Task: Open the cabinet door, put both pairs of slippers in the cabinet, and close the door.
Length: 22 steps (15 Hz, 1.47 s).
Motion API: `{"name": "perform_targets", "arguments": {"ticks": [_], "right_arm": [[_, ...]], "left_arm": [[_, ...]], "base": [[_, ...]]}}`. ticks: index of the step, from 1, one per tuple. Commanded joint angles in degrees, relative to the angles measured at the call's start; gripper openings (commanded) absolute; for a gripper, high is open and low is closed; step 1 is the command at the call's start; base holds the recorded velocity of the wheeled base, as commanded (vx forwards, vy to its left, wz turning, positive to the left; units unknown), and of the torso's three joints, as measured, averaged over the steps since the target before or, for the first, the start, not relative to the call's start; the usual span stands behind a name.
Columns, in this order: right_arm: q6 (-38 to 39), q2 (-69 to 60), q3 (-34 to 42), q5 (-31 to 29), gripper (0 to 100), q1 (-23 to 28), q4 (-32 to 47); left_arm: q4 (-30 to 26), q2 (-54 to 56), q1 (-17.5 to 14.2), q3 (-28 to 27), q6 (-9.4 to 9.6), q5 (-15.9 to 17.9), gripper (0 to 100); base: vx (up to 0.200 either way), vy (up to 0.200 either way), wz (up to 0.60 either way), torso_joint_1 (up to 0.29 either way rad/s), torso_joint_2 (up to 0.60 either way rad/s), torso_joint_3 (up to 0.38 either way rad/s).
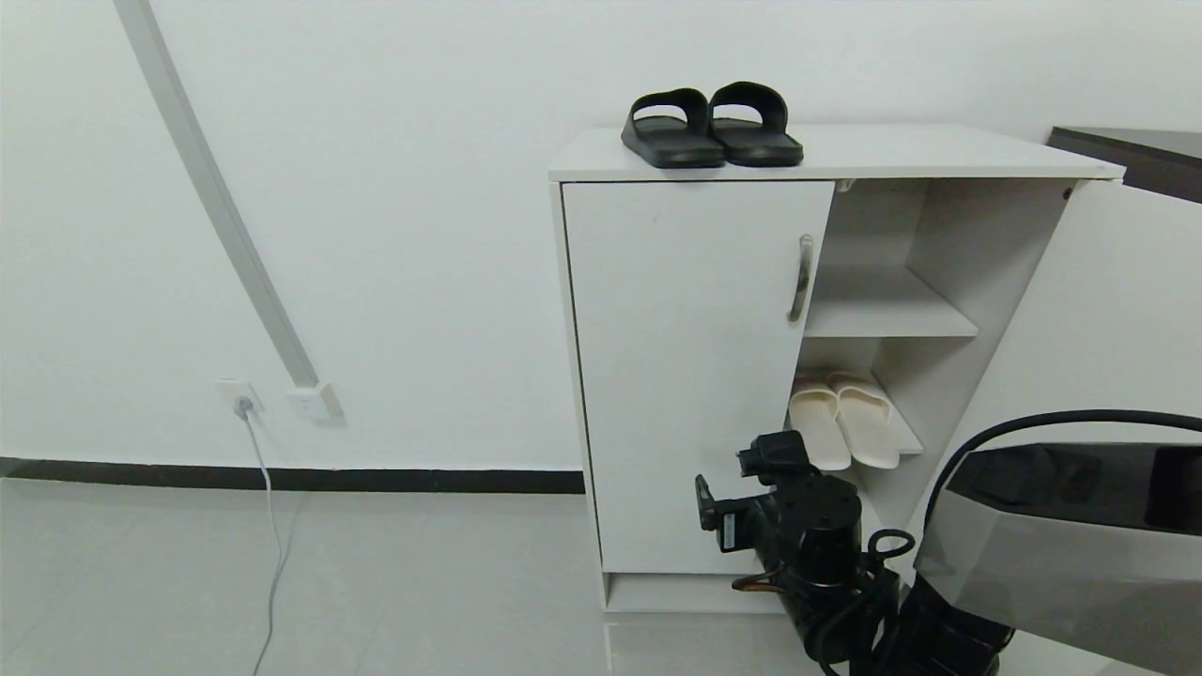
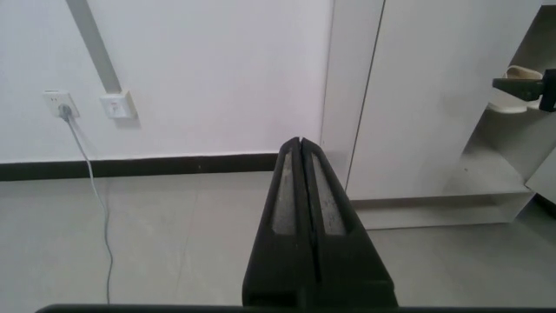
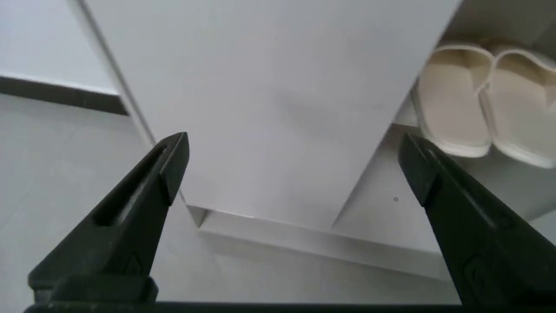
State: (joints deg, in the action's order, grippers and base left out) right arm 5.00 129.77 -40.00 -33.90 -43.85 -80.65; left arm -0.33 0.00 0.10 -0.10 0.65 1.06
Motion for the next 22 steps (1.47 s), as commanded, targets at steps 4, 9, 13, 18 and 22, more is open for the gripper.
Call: {"name": "perform_targets", "arguments": {"ticks": [4,9,13,18,22], "right_arm": [[-0.16,0.31,0.01,0.06,100,-0.18,-0.03],[-0.16,0.49,0.01,-0.02,100,-0.18,-0.47],[-0.16,0.49,0.01,-0.02,100,-0.18,-0.47],[-0.16,0.84,0.01,-0.02,100,-0.18,-0.47],[-0.25,0.84,-0.08,0.06,100,-0.18,-0.47]], "left_arm": [[-0.02,-0.09,-0.01,0.01,-0.03,-0.09,0],[-0.02,-0.09,-0.01,0.01,-0.03,-0.01,0],[-0.02,-0.09,-0.01,0.01,-0.03,-0.01,0],[-0.02,-0.09,-0.01,0.01,-0.03,-0.01,0],[-0.02,-0.09,-0.01,0.01,-0.03,-0.01,0]], "base": [[0.0,0.0,0.0,0.0,0.0,0.0],[0.0,0.0,0.0,0.002,-0.01,-0.015],[0.0,0.0,0.0,0.066,-0.34,-0.278],[0.0,0.0,0.0,0.121,-0.45,-0.332],[0.0,0.0,0.0,0.166,-0.48,-0.321]]}}
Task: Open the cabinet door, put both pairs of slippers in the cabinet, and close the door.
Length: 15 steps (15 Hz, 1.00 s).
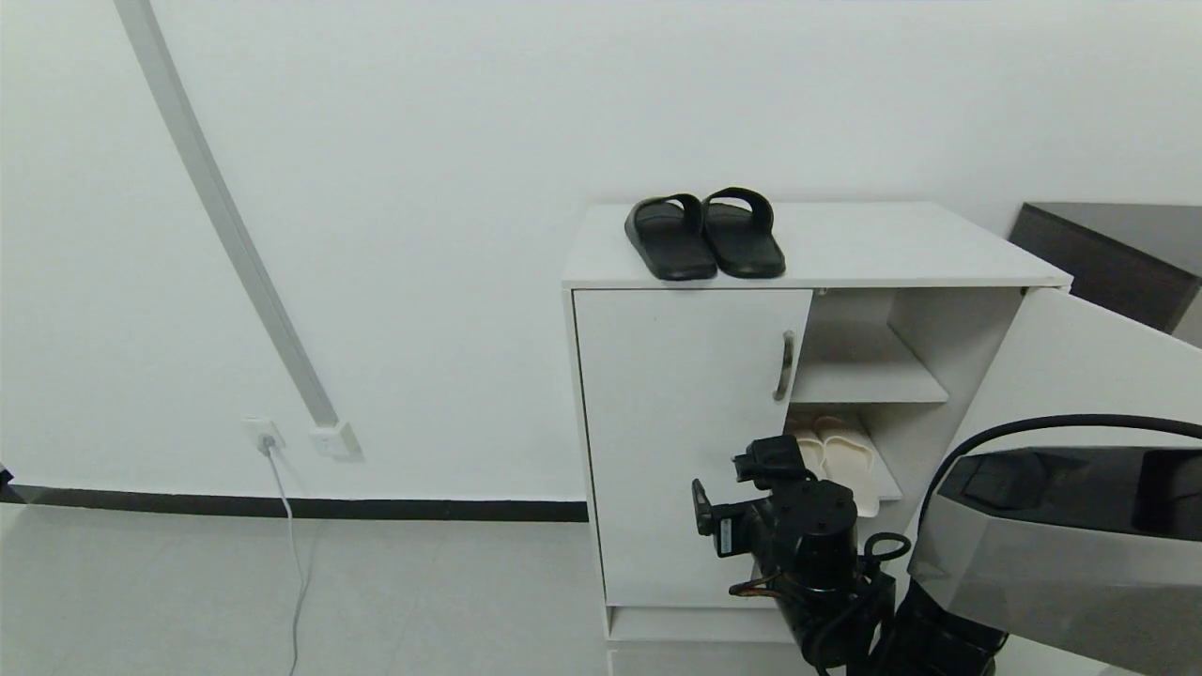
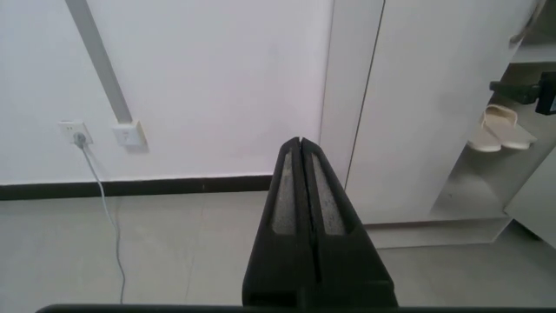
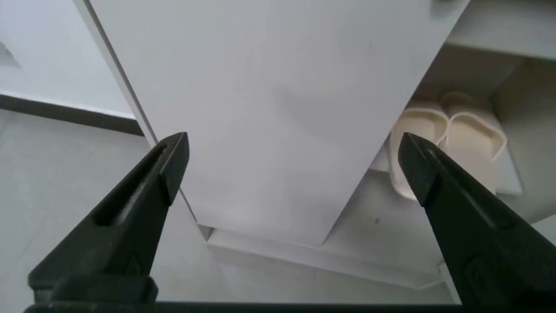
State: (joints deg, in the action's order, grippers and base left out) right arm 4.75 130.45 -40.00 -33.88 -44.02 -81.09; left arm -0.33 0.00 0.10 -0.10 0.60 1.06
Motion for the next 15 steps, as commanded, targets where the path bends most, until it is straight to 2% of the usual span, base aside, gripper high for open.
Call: {"name": "perform_targets", "arguments": {"ticks": [1,15], "right_arm": [[-0.01,0.15,-0.08,0.04,100,-0.01,-0.03],[-0.01,-0.2,0.09,0.04,100,0.07,-0.12]], "left_arm": [[-0.02,-0.09,-0.01,0.01,0.02,-0.01,0],[-0.02,-0.09,-0.01,0.01,0.02,-0.01,0]], "base": [[0.0,0.0,0.0,0.173,-0.5,-0.32],[0.0,0.0,0.0,0.224,-0.55,-0.325]]}}
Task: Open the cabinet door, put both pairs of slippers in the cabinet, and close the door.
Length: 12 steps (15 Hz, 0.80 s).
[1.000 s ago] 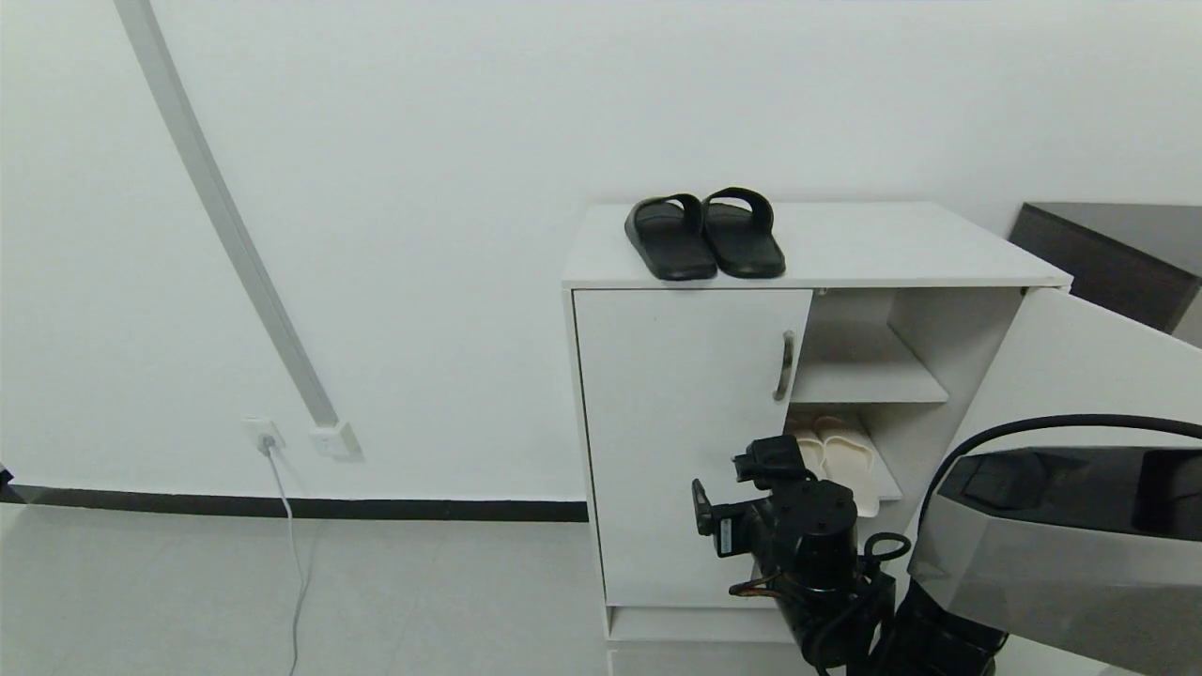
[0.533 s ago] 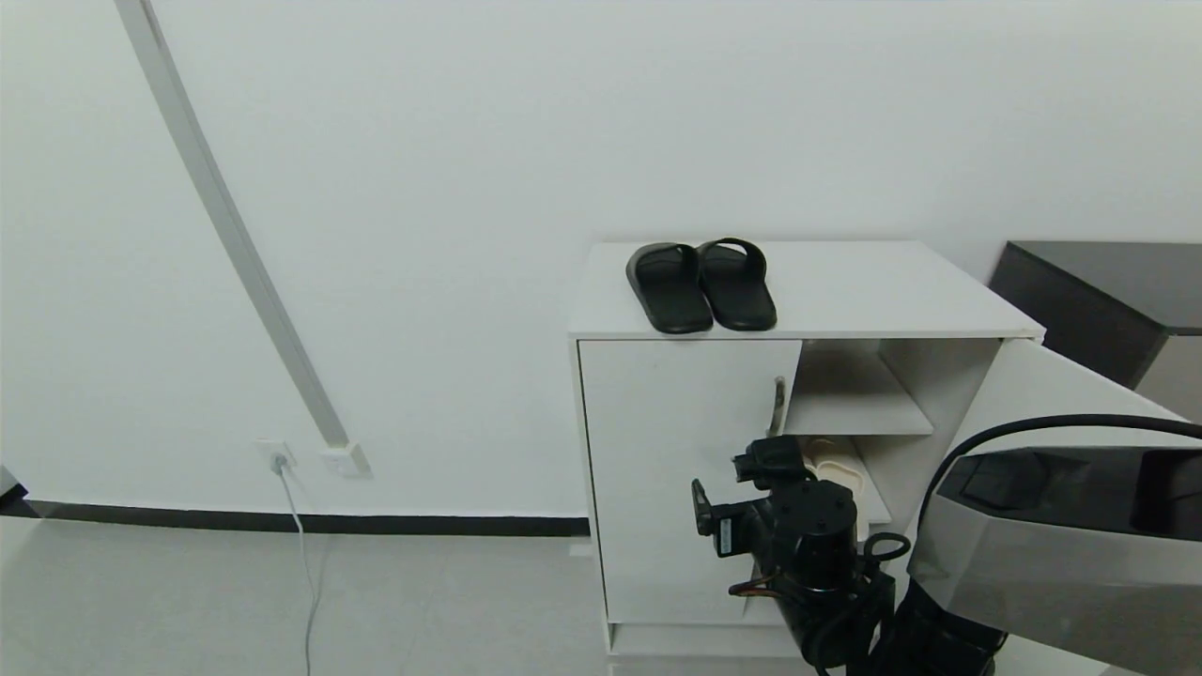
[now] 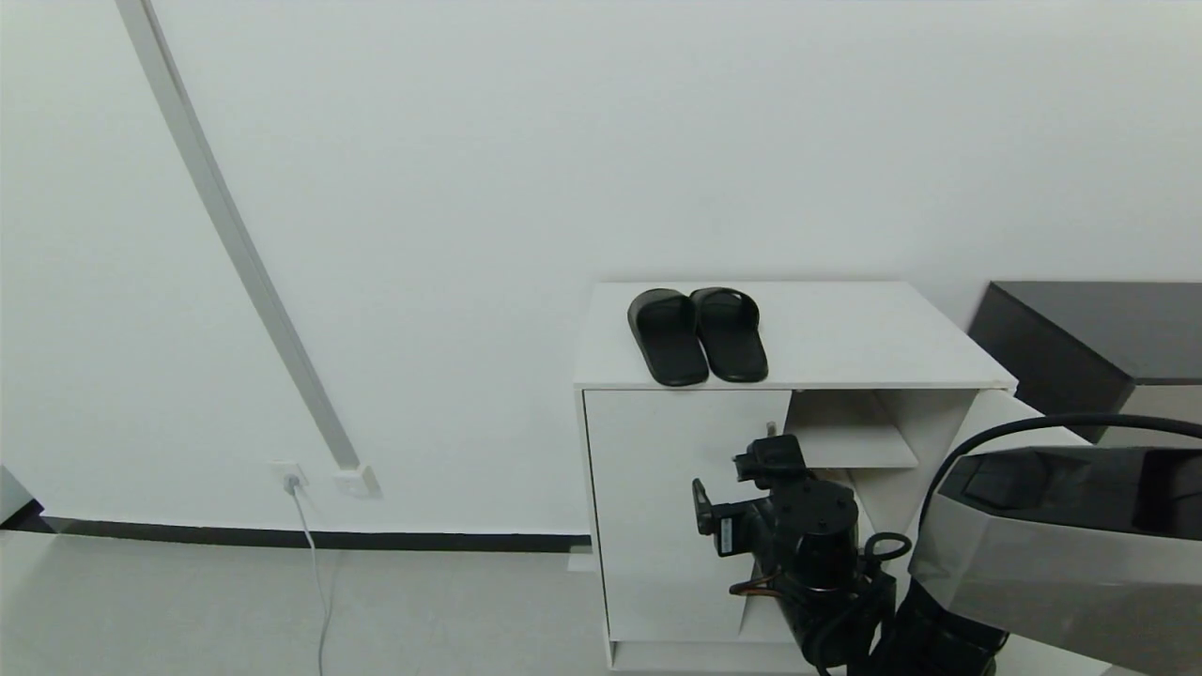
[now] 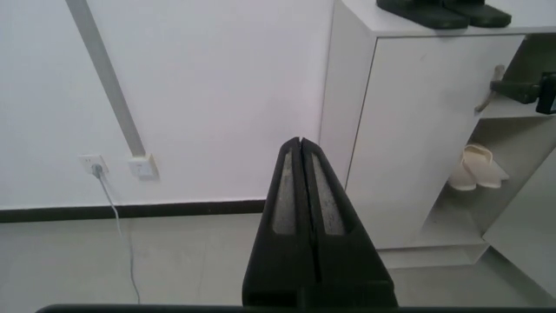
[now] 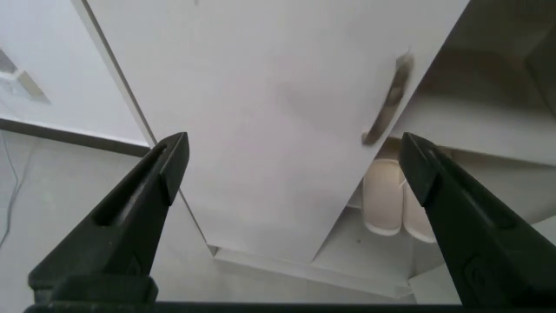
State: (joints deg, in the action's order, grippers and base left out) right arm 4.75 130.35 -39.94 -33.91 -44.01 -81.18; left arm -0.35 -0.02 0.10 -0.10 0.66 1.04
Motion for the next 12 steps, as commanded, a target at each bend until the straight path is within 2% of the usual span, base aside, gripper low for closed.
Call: {"name": "perform_targets", "arguments": {"ticks": [1,10,12], "right_arm": [[-0.01,-0.1,0.03,-0.01,100,0.06,-0.03],[0.08,0.16,0.12,-0.01,100,0.41,-0.65],[-0.1,0.16,0.12,-0.01,100,0.41,-1.35]], "left_arm": [[0.0,-0.06,-0.01,0.01,-0.04,0.02,0],[0.0,-0.06,-0.01,0.01,-0.04,0.02,0],[0.0,-0.06,-0.01,0.01,-0.04,0.02,0]], "base": [[0.0,0.0,0.0,0.261,-0.59,-0.334],[0.0,0.0,0.0,0.182,-0.4,-0.219],[0.0,0.0,0.0,0.071,-0.15,-0.076]]}}
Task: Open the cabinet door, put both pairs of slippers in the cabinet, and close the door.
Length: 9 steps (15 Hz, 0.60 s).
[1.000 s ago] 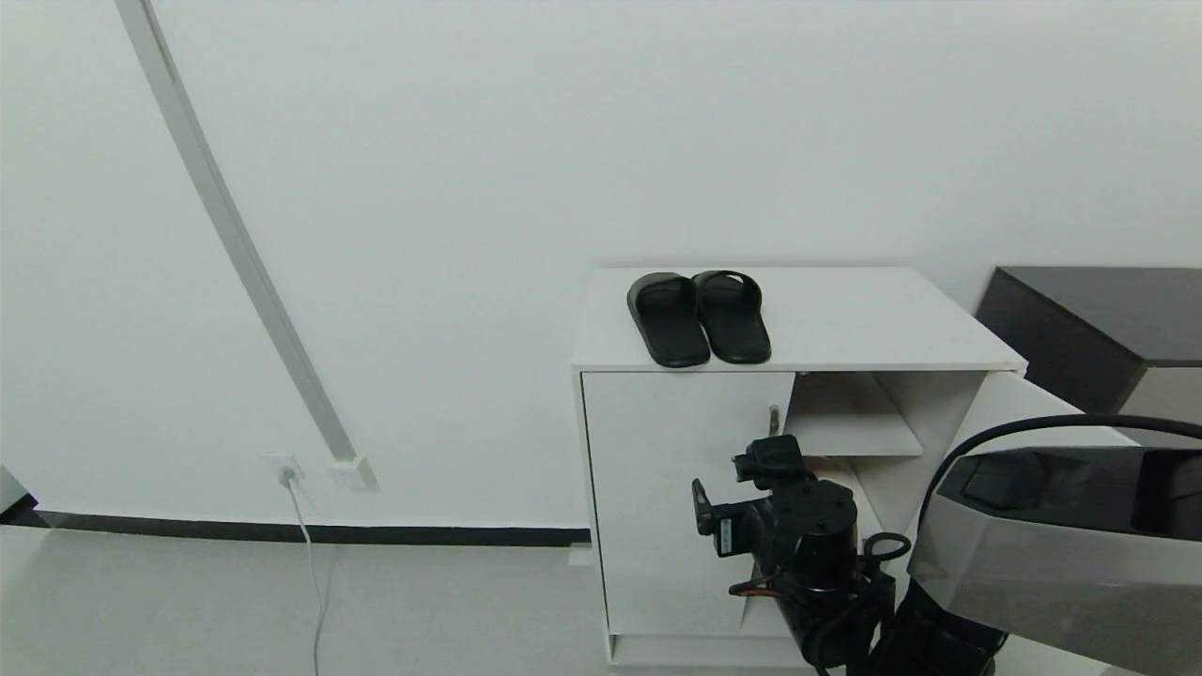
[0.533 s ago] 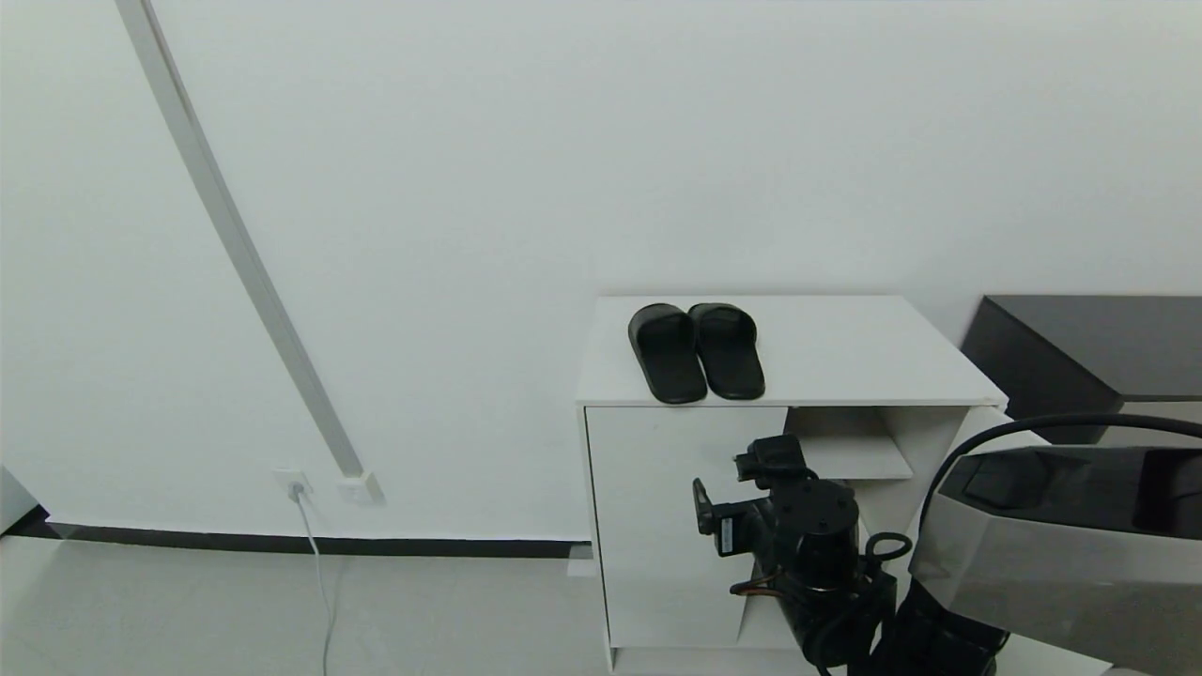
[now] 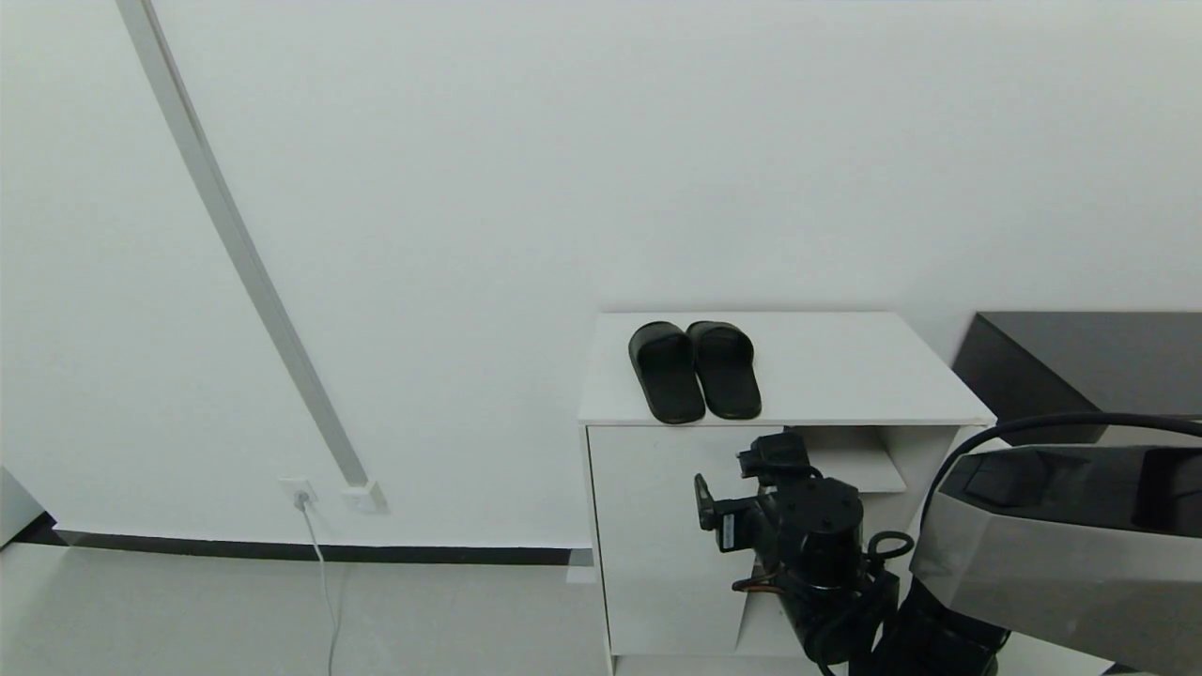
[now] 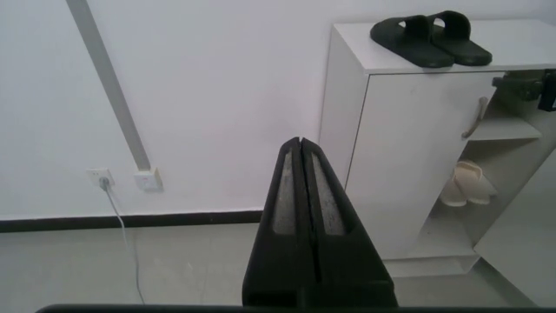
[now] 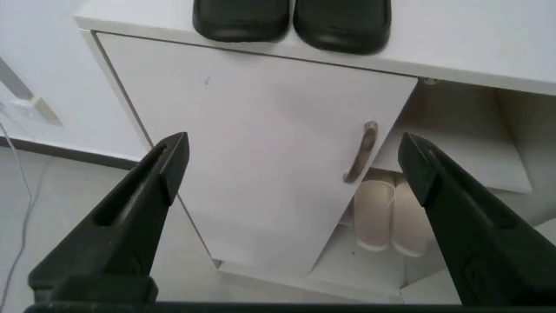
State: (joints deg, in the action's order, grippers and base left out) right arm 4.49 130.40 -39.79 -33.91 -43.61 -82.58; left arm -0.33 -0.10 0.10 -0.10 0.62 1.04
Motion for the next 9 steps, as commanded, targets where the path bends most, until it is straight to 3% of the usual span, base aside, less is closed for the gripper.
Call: {"name": "perform_targets", "arguments": {"ticks": [1,3,4,6,9], "right_arm": [[-0.88,0.11,-0.29,-0.01,100,0.45,-0.21],[-4.4,-0.15,-1.52,2.27,100,2.3,-4.26],[-5.37,-1.2,-3.72,2.71,100,3.09,-2.67],[-3.43,-4.81,-10.57,2.8,100,4.49,10.51],[3.51,-9.9,-24.72,2.98,100,4.67,36.52]], "left_arm": [[-0.02,0.01,-0.01,0.01,0.08,0.02,0],[-0.02,0.01,-0.01,0.01,0.08,0.02,0],[-0.02,0.01,-0.01,0.01,0.08,0.02,0],[-0.02,0.01,-0.01,0.01,0.08,0.02,0],[-0.02,0.01,-0.01,0.01,0.08,0.02,0]], "base": [[0.0,0.0,0.0,0.0,0.0,0.0],[0.0,0.0,0.0,0.0,0.0,0.0],[0.0,0.0,0.0,0.0,0.0,0.0],[0.0,0.0,0.0,0.0,0.0,0.0],[0.0,0.0,0.0,0.0,0.0,0.0]]}}
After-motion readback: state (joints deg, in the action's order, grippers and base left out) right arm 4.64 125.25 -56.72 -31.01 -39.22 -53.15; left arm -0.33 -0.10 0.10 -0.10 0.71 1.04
